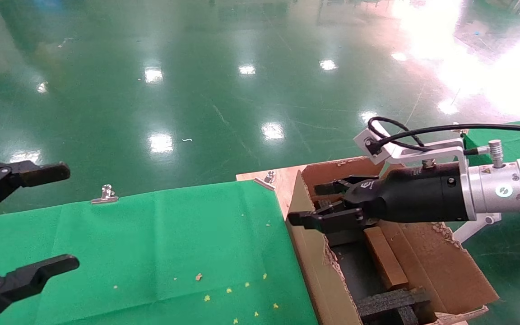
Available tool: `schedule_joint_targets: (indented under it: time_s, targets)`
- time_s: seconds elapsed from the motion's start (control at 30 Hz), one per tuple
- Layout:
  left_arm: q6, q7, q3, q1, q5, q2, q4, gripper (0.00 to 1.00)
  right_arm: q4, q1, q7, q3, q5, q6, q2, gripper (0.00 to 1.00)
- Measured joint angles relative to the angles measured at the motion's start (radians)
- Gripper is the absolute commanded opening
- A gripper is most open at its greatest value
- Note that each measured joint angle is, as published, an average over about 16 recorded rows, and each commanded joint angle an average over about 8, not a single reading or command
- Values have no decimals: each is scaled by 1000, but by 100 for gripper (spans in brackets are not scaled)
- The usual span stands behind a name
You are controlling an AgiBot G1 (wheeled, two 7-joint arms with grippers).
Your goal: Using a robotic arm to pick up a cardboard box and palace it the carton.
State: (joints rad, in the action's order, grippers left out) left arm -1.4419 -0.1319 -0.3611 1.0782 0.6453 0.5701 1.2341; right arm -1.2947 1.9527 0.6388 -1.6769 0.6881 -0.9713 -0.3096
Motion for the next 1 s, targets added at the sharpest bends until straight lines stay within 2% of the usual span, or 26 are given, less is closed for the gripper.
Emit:
schedule_joint_targets:
  time_s: [0.3, 1.0]
  targets:
    - [0, 0, 0, 0, 0, 0, 0, 100, 6, -67, -28, 103, 8, -35, -25, 100]
    - [0, 0, 0, 0, 0, 0, 0, 100, 7, -367, -185, 582, 20, -217, -127, 100]
